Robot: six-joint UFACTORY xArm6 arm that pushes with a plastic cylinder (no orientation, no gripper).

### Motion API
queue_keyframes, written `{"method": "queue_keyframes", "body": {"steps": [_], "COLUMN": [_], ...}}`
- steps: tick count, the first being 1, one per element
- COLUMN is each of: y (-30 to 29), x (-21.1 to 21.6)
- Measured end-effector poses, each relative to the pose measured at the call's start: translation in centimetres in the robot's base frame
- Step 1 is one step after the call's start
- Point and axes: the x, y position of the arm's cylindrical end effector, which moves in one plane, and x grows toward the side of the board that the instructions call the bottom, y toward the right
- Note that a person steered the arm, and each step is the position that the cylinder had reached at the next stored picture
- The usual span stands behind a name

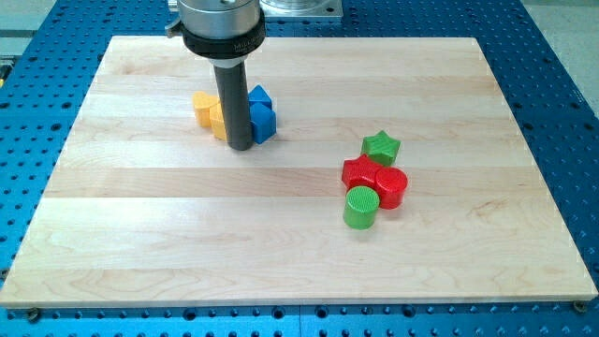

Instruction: Push the green blocks to the bottom right corner of the board

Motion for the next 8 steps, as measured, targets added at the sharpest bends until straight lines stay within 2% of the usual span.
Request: {"method": "queue_keyframes", "body": {"steps": [6, 8], "y": [0.4, 7.5], "x": [0.2, 0.7]}}
